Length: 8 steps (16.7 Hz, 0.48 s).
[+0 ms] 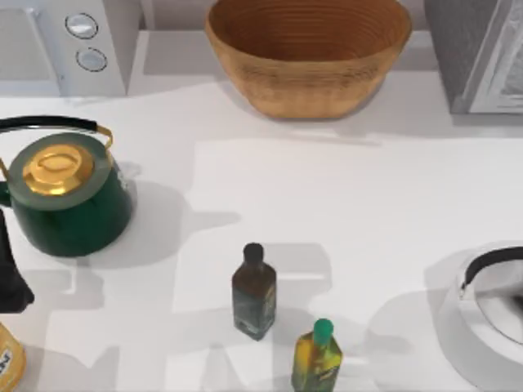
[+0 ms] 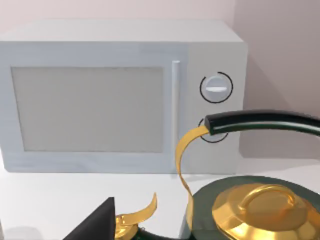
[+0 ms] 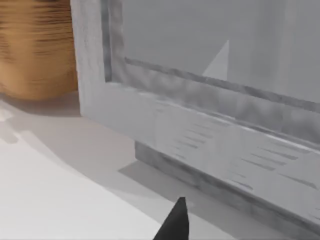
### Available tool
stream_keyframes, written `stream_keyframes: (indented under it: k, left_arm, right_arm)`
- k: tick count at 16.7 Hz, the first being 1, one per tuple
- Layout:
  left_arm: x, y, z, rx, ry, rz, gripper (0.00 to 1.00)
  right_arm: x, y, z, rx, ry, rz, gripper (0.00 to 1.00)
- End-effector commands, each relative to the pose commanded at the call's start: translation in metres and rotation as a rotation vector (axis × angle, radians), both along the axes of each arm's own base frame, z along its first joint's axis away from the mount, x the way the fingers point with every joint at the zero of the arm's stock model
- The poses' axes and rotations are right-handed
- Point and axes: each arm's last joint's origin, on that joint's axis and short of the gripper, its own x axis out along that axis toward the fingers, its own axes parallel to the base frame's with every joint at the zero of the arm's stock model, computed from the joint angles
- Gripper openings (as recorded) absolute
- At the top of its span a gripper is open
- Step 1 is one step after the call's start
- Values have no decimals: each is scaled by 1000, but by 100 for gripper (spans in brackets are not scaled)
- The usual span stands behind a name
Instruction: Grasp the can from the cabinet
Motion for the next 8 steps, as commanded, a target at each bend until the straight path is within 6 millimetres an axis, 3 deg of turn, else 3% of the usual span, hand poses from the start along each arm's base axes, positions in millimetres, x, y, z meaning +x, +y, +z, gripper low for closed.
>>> stream_keyframes:
  k: [2,8]
  left_arm:
    - [0,0,0,0,0,0,100]
    - [0,0,0,0,0,0,100]
  right_arm:
    - [0,0,0,0,0,0,98]
    - [0,0,0,0,0,0,100]
